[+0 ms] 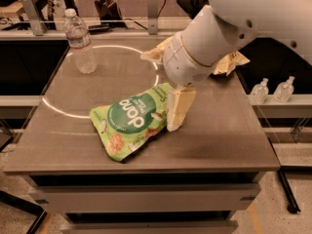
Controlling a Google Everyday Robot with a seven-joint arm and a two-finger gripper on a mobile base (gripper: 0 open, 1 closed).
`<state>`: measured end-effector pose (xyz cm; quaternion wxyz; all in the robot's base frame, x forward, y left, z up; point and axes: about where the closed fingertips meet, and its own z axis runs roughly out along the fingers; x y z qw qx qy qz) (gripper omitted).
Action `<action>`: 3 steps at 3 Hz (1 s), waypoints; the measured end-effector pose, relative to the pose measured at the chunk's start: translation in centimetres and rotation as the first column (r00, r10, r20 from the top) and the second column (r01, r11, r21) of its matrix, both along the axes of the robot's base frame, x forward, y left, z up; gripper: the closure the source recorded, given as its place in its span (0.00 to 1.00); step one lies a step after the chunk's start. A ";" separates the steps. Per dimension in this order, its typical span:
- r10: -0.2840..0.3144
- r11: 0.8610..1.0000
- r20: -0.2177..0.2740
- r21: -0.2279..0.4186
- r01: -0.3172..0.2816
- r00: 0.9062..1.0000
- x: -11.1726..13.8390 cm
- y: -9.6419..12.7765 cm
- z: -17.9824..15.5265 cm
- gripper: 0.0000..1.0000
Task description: Pick green rice chip bag
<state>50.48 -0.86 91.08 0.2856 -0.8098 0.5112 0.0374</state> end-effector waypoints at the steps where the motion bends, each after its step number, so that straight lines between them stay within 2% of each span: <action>1: 0.037 0.999 -0.036 -0.002 -0.037 0.999 1.3 0.3 -1.3 0.00; 3: 0.097 0.995 -0.117 -0.022 -0.101 0.988 2.0 0.9 -4.0 0.00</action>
Offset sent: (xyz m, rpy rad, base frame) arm 0.0304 0.0057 -0.0470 -0.0164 0.1346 0.1003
